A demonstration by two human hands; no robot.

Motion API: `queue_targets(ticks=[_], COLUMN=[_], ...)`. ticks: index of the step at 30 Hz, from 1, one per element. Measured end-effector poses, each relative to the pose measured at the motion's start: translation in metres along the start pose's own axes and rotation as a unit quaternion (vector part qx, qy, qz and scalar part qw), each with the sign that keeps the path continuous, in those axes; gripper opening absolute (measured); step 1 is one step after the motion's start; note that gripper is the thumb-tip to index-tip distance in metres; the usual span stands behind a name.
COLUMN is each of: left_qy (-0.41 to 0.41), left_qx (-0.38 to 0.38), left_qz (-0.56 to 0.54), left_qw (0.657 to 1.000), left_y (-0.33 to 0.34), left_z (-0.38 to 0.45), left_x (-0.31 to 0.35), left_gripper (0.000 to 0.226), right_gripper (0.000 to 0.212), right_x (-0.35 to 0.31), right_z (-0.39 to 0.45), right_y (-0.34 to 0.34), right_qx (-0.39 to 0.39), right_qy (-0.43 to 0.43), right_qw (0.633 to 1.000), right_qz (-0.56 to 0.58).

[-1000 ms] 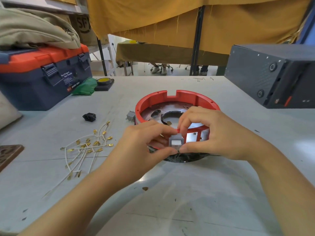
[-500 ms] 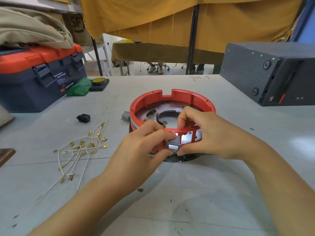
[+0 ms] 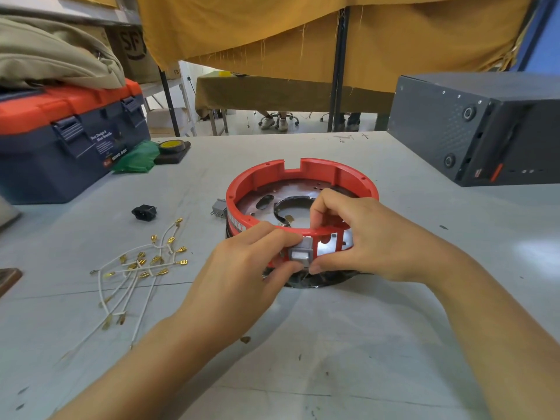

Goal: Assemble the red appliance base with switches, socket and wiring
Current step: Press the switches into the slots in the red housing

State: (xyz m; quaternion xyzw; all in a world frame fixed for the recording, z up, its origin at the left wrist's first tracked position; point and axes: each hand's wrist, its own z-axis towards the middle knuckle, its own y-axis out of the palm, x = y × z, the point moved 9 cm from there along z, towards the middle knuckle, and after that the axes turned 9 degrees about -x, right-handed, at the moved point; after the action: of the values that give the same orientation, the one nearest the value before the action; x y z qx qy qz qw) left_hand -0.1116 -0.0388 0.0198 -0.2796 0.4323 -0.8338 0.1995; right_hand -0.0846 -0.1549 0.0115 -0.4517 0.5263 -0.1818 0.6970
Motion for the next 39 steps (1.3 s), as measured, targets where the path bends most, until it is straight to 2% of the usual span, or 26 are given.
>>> queue_targets(ticks=[12,23,28,30,33,39], left_qy=[0.0,0.014,-0.004,-0.006,-0.005,-0.01], left_qx=[-0.005,-0.018,-0.019,-0.058,-0.11,-0.073], left_qz=[0.012,0.05,0.085,0.065,-0.011,-0.054], left_qw=[1.0,0.998,0.996,0.996,0.994,0.996], left_y=[0.0,0.001,-0.003,-0.002,0.0,0.004], left_z=[-0.001,0.009,0.013,0.02,0.029,0.023], left_x=[0.001,0.002,-0.008,-0.016,-0.024,-0.032], left_gripper=[0.018,0.017,0.036,0.043,0.041,0.038], right_gripper=[0.041,0.034,0.035,0.036,0.034,0.029], right_x=[0.003,0.002,0.002,0.002,0.004,0.01], right_z=[0.001,0.003,0.002,0.003,0.003,0.002], right_y=[0.003,0.0,0.0,0.0,-0.001,-0.002], right_qx=[-0.004,0.01,0.015,0.016,0.013,0.014], right_qy=[-0.001,0.0,-0.003,-0.002,0.004,0.016], right_qw=[1.0,1.0,1.0,1.0,1.0,1.0], right_qz=[0.013,-0.01,-0.011,-0.013,-0.011,0.006])
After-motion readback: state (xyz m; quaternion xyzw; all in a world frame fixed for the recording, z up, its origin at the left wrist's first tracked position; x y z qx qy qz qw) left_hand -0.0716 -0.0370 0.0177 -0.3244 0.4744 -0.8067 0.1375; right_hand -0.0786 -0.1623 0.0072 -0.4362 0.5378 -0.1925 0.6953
